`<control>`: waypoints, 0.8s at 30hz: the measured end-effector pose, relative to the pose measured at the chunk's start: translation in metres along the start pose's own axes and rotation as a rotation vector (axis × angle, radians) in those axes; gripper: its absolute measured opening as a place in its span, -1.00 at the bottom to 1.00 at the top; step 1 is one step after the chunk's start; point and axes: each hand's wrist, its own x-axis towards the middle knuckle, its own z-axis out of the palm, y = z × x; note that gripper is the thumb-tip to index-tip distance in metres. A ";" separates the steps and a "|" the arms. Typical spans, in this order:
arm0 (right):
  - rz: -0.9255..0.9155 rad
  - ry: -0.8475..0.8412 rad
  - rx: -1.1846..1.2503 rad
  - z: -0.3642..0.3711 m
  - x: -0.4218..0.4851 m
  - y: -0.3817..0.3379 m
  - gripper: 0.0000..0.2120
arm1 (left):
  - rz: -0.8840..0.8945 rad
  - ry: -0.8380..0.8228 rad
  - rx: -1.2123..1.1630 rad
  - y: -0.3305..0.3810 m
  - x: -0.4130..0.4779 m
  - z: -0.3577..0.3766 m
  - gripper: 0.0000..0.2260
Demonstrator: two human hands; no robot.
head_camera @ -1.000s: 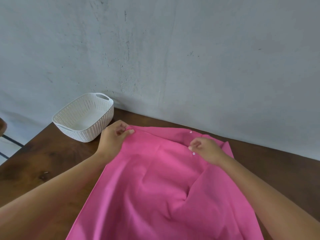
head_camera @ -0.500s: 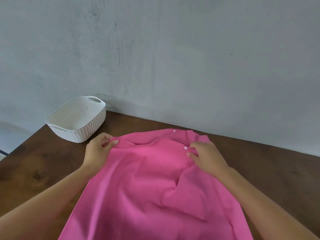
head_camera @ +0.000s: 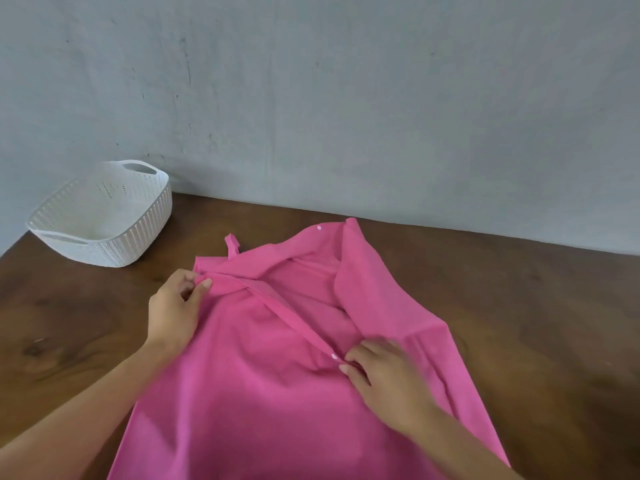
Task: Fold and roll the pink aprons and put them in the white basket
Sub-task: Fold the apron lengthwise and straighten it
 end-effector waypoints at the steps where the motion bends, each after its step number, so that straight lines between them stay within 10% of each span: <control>1: 0.025 -0.027 0.028 0.001 0.000 -0.002 -0.80 | 0.004 0.002 0.005 0.000 0.000 0.001 -0.87; 12: 0.203 0.049 0.307 -0.025 0.117 0.027 -0.90 | -0.007 0.045 0.054 0.001 -0.003 0.003 -0.88; 24: 0.083 -0.257 -0.155 -0.011 0.234 0.093 -0.71 | 0.016 0.061 0.148 0.002 -0.001 0.009 -0.85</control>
